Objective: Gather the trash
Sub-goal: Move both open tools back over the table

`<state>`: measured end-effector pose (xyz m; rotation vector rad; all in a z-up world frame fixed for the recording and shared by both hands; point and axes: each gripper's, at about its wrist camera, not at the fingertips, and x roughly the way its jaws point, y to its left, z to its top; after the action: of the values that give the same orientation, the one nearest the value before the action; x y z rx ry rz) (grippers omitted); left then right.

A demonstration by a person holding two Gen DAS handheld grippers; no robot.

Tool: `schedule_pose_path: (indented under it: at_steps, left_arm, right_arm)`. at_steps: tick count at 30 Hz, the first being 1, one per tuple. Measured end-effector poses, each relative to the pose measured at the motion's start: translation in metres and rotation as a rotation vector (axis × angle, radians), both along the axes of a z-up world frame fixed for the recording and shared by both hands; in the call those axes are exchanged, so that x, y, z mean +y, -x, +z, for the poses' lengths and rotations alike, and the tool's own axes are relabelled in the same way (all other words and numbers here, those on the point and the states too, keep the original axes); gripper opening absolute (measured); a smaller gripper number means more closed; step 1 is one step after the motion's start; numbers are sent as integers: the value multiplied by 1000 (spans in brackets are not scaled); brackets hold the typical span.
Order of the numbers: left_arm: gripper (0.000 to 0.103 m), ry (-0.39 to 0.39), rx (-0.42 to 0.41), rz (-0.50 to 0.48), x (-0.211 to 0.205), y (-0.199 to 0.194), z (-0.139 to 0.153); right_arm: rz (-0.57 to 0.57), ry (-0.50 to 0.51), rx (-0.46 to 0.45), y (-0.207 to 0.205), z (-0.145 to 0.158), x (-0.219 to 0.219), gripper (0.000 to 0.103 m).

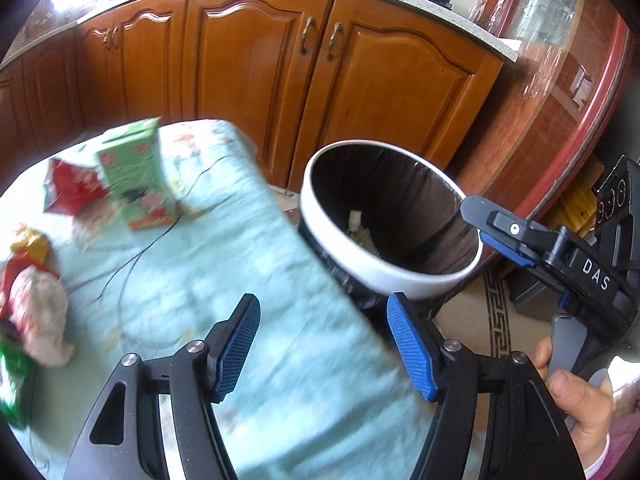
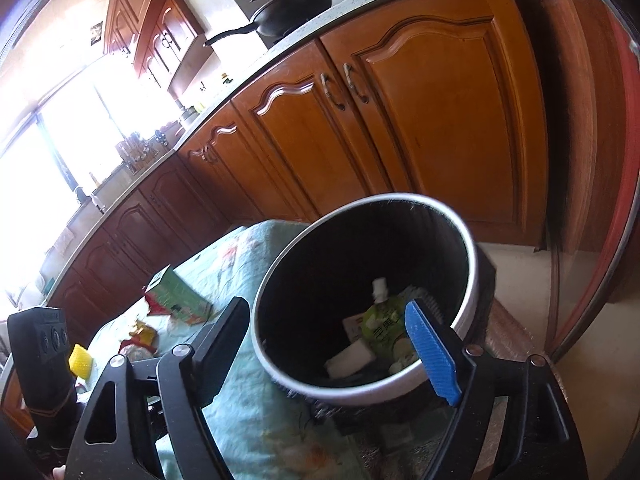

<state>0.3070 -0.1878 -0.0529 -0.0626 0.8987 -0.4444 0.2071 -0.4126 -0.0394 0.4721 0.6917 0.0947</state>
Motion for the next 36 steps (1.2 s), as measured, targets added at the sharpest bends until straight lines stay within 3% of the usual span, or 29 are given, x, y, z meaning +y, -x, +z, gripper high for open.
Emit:
schedule_pose_path:
  at_steps: [9, 27, 36]
  left_arm:
    - [66, -4, -5, 49, 51, 44, 1]
    - [66, 5, -38, 254, 165, 107, 16]
    - [66, -99, -104, 228, 198, 112, 32]
  right_arm:
    - [64, -36, 29, 22, -11, 43, 82]
    - [205, -38, 64, 40, -19, 132, 86]
    - [276, -25, 82, 34, -21, 169, 86]
